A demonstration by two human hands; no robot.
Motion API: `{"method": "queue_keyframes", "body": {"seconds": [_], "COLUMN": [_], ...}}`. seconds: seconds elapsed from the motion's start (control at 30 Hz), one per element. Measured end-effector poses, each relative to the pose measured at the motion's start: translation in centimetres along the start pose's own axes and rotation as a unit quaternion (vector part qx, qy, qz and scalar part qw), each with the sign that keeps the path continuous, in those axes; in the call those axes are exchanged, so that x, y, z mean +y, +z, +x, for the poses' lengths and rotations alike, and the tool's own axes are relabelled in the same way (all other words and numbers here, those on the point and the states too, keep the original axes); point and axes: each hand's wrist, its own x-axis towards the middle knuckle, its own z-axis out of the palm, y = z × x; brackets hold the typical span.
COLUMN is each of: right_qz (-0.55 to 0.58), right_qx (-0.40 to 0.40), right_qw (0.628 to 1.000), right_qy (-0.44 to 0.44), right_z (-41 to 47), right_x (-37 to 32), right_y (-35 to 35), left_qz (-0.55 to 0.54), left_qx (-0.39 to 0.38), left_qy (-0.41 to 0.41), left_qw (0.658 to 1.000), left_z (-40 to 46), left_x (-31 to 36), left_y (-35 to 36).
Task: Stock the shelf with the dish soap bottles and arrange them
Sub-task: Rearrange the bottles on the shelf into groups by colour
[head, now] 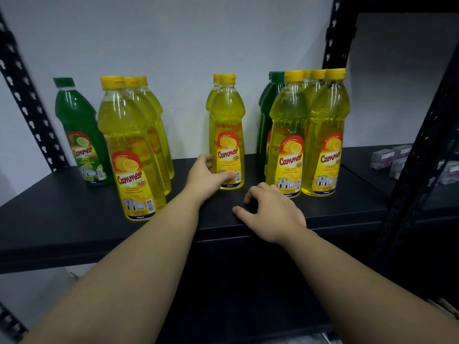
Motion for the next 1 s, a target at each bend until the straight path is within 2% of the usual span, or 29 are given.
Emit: {"method": "queue_keyframes", "body": {"seconds": [0.2,0.37,0.47,0.57,0.67,0.83,1.0], "right_qz": [0.045,0.11,0.156,0.187,0.197,0.167,0.148], "right_qx": [0.029,0.195,0.296,0.346,0.331,0.3,0.27], "right_qw": [0.998,0.971,0.933,0.898,0.888,0.892,0.905], "right_qy": [0.036,0.085,0.132,0.2,0.25,0.293,0.294], "right_z": [0.1,0.0,0.3,0.9,1.7,2.8,2.8], "right_x": [0.2,0.5,0.4,0.2,0.1,0.3,0.5], "right_y": [0.1,0.4,0.3,0.1,-0.2,-0.3,-0.5], "left_qz": [-0.017,-0.031,-0.041,-0.053,-0.063,-0.079,-0.097], "left_qx": [0.011,0.012,0.013,0.01,0.003,-0.004,-0.046], "left_qy": [-0.005,-0.01,-0.014,-0.018,-0.019,-0.023,-0.015], "left_qw": [1.0,0.999,0.999,0.998,0.998,0.997,0.994], "left_z": [-0.1,-0.2,-0.1,0.1,0.1,0.0,0.0], "left_x": [0.1,0.1,0.1,-0.2,-0.2,-0.1,0.0], "left_y": [0.0,0.0,0.1,0.0,0.0,-0.2,-0.6]}}
